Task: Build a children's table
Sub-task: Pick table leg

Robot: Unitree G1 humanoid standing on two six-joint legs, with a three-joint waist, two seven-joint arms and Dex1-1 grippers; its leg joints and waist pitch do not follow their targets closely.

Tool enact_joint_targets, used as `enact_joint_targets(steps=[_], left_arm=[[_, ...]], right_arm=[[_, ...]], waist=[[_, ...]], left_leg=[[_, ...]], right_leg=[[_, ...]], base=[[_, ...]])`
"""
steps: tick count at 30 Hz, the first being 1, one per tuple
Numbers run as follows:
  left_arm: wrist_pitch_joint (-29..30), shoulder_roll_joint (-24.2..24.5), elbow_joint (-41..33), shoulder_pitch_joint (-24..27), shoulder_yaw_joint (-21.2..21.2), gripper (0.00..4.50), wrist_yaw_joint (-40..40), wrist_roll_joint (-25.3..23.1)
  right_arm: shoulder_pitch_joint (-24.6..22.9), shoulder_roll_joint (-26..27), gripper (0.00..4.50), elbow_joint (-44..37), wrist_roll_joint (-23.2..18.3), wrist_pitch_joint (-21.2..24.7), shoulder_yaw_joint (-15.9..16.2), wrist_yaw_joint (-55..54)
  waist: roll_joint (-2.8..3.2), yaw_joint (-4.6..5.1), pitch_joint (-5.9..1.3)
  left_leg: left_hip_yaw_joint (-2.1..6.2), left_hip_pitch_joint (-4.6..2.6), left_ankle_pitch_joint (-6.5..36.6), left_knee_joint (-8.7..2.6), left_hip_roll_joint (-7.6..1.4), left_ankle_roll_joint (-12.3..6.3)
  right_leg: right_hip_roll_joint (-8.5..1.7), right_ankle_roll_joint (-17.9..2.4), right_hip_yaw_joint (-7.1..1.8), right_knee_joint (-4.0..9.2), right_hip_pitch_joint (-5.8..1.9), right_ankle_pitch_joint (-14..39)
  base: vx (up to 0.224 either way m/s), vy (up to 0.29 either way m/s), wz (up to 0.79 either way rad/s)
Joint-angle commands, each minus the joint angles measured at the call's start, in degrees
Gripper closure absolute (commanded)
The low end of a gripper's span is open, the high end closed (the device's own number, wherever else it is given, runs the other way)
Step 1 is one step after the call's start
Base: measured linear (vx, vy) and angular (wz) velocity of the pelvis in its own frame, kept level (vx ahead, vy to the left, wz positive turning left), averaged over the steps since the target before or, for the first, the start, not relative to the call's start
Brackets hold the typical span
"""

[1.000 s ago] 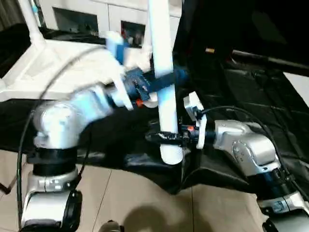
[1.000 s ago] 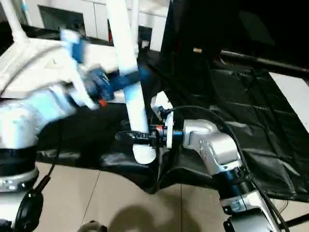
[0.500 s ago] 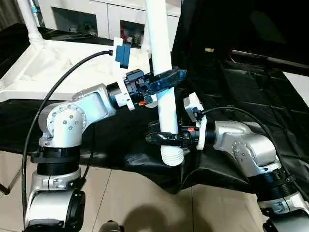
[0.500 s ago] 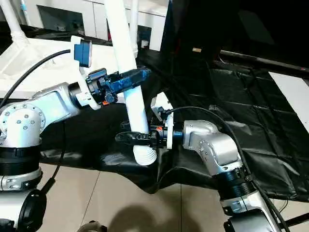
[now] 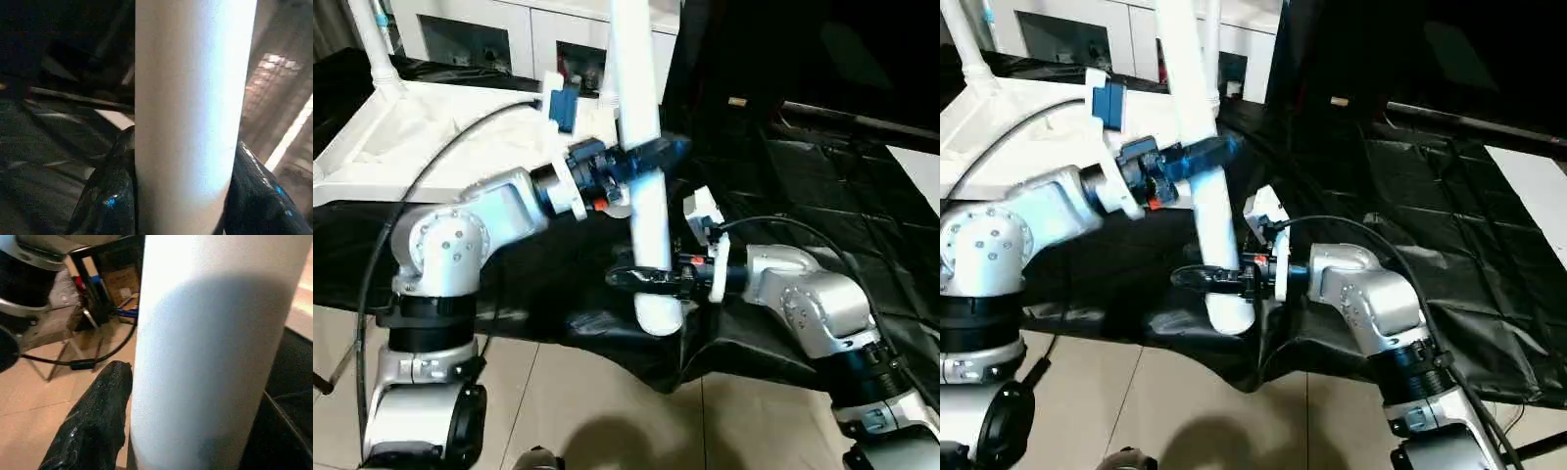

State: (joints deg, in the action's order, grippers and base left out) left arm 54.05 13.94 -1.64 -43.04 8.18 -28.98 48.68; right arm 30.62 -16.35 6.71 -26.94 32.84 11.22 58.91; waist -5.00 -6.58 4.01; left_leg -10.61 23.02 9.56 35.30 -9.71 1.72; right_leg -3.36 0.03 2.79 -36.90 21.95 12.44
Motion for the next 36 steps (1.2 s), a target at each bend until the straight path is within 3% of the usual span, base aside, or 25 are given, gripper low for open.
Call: enact_joint_targets(steps=[1,6,12,15,22,36], left_arm=[[-2.3,-0.4,-2.2,-1.6,0.4,2.72,4.7,-3.7],[-3.7,-0.8,-4.5,-1.7,-1.5,2.72,7.3,-7.0],[-4.8,-0.5,-7.0,-0.8,-6.0,2.72,8.5,-10.6],[-5.1,-0.7,-7.0,-0.5,-6.8,2.72,8.4,-11.2],[-6.6,-0.7,-5.6,-0.8,-7.9,2.72,7.9,-13.6],[-8.4,-0.1,-4.1,-0.7,-8.3,2.72,6.8,-15.7]], right_arm=[[0.2,0.5,1.36,-0.4,0.7,-2.0,-1.9,-2.0],[0.7,2.2,0.91,-0.6,1.3,-2.7,-2.4,-5.2],[3.4,5.6,0.41,3.3,4.7,-4.8,-3.4,-13.5],[4.4,5.7,0.38,4.9,6.8,-6.5,-3.0,-15.3],[4.6,6.1,0.38,5.6,8.0,-7.4,-2.6,-16.4],[4.5,6.1,0.38,7.1,9.1,-9.0,-2.6,-17.0]], waist=[[0.84,0.03,-4.07],[0.54,0.16,-3.97],[0.76,0.44,-3.86],[0.79,0.41,-3.88],[0.83,0.41,-4.04],[0.68,0.49,-3.98]], left_leg=[[1.84,-2.19,11.6,-5.02,-4.06,5.16],[1.68,-2.14,11.0,-4.96,-3.93,4.52],[1.77,-2.27,12.3,-5.13,-3.93,5.61],[1.72,-2.37,12.6,-5.17,-3.93,6.46],[1.65,-2.13,10.1,-5.01,-3.83,5.37],[1.59,-2.22,11.1,-5.06,-3.87,5.32]], right_leg=[[-5.44,-11.0,-2.87,4.35,-1.84,6.7],[-5.33,-10.3,-2.90,4.59,-1.84,7.8],[-5.37,-9.1,-2.93,4.78,-1.49,11.0],[-5.31,-8.6,-2.93,4.76,-1.33,11.0],[-5.21,-8.8,-2.93,4.39,-1.69,6.4],[-5.23,-9.0,-2.94,4.50,-1.58,7.7]], base=[[0.000,0.000,0.00],[0.000,0.000,0.00],[0.000,0.000,0.00],[0.000,0.000,0.00],[0.000,0.000,0.00],[0.000,0.000,0.00]])
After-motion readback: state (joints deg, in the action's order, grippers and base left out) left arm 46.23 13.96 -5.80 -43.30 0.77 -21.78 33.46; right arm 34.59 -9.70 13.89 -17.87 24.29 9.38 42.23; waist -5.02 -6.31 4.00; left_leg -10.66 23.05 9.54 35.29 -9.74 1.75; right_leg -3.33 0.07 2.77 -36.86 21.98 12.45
